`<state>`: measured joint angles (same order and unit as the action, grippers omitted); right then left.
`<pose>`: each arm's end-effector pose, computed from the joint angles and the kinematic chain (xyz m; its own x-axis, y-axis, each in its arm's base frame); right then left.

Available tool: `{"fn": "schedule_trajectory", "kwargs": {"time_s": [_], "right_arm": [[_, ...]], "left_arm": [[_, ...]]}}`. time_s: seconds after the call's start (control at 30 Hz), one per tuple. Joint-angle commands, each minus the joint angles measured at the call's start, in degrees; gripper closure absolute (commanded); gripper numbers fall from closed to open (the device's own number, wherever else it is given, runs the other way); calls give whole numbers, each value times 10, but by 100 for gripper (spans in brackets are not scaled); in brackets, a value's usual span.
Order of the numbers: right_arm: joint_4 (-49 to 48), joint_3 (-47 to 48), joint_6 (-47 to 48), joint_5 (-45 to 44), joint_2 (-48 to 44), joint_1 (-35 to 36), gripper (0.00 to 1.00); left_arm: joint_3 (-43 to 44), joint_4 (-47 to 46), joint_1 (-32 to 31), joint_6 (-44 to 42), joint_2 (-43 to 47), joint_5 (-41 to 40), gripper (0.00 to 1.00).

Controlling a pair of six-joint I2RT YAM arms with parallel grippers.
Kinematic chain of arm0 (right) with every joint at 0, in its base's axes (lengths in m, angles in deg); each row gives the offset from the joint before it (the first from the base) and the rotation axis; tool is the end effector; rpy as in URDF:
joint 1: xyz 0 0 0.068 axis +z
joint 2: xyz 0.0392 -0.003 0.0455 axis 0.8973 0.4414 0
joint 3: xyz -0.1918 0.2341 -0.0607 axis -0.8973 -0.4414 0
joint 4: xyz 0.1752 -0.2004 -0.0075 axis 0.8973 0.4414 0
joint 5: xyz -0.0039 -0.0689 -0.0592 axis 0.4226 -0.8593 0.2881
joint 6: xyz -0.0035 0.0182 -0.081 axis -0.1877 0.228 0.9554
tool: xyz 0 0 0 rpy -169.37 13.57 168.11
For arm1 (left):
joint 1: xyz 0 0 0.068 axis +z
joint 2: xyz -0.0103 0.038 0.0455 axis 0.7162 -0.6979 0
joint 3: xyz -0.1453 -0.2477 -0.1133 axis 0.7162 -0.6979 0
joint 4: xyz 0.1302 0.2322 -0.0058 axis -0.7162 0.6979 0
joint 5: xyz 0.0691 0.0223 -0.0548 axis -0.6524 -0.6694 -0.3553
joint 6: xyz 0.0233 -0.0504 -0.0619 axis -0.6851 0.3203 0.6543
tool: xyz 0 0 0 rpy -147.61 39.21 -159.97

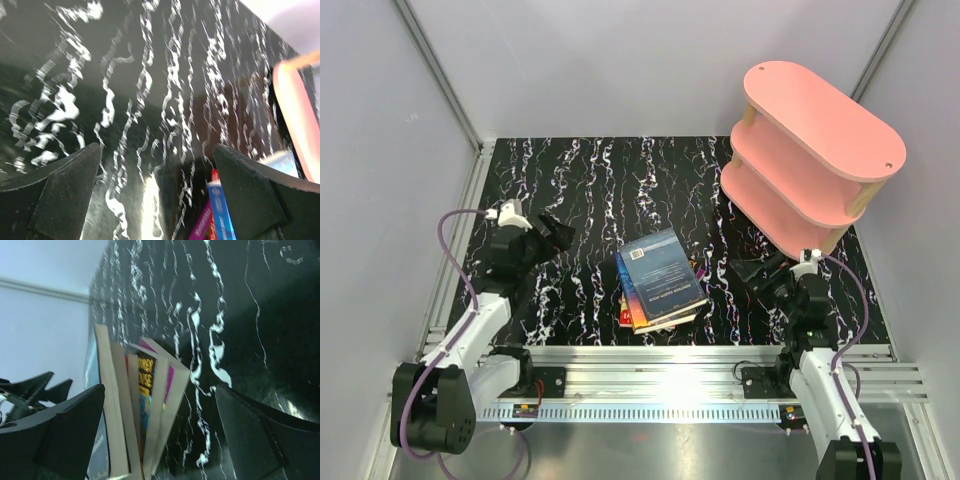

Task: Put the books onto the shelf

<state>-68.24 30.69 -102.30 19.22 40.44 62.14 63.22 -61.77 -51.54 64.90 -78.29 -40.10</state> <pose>0.1454 0.0242 0.1717 -0.4348 0.7399 -0.5133 -0.0146 0.5641 0.8256 0.2326 -0.0306 0.2351 -0.4183 -0.5485 -0.7240 -0.0727 0.8147 -0.5753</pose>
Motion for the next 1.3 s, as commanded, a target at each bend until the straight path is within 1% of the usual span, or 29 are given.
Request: {"fn": "schedule_trajectory", "kwargs": {"time_s": [0.0,0.03,0.07,0.13,0.2,0.23,0.3,0.33,0.37,0.4,0.43,0.47,0.5,0.53,0.57,0.6,0.63,0.67,0.7,0.73,0.77,0.8,0.83,0.87,0.9,0.93,1.0,1.13,1.27], "right_arm": [[-8,57,45,38,26,2,0],[17,65,49,26,35,3,1],[33,74,54,16,38,4,0],[36,89,61,22,55,8,2],[40,103,64,24,68,13,3],[39,107,69,23,76,47,3],[45,120,87,-7,83,79,0],[50,125,92,-24,89,99,0],[53,129,99,-37,93,127,0],[46,129,100,-21,96,132,0],[20,124,80,-12,96,132,0],[3,116,57,-8,94,132,0],[-16,97,9,-21,88,132,0],[-8,89,-21,-37,79,132,0],[-8,81,-41,-51,77,132,0],[-54,58,-45,-47,75,132,0],[-78,49,-42,-37,86,132,0],[-88,46,-38,-32,95,132,0],[-87,54,-25,-26,109,132,0],[-87,62,-16,-19,144,132,0],[-87,70,-6,-12,164,132,0],[-93,85,4,2,186,132,0],[-103,89,5,8,229,132,0],[-118,92,3,14,252,133,0],[-154,95,-2,25,293,135,0],[-172,94,-7,28,311,138,0],[-215,98,-17,27,342,146,0],[-230,115,-19,27,396,163,0],[-220,126,-14,25,396,164,0]], "left_arm": [[0,-45,-3,27,-1,77,1],[-2,-51,-3,33,-6,109,1],[-1,-65,-6,37,-11,119,1],[4,-46,-13,54,-23,102,1],[0,-78,-14,59,-58,135,1],[-5,-135,-13,77,-76,185,1],[-34,-224,-5,118,-109,243,1],[-42,-313,0,170,-149,288,1],[-47,-350,13,191,-167,301,1],[-58,-390,18,207,-190,313,1],[-62,-467,32,238,-230,340,1],[-65,-499,41,256,-253,353,1],[-75,-533,47,272,-271,365,1],[-82,-594,51,299,-286,376,1],[-87,-609,52,305,-305,375,1],[-97,-613,48,302,-305,370,1],[-99,-571,43,288,-295,350,1],[-96,-518,25,266,-258,335,1],[-88,-450,11,200,-223,278,1],[-62,-289,-9,163,-189,237,1],[-40,-214,-67,129,-117,187,1],[-20,-148,-101,85,-91,131,1],[10,-74,-130,76,-71,48,1],[21,-54,-169,72,-54,29,1],[31,-35,-178,73,-44,6,1],[46,-3,-190,73,-46,0,1],[77,14,-198,63,-69,-12,1],[102,47,-239,65,-111,-42,1],[122,73,-279,72,-140,-87,1]]}}
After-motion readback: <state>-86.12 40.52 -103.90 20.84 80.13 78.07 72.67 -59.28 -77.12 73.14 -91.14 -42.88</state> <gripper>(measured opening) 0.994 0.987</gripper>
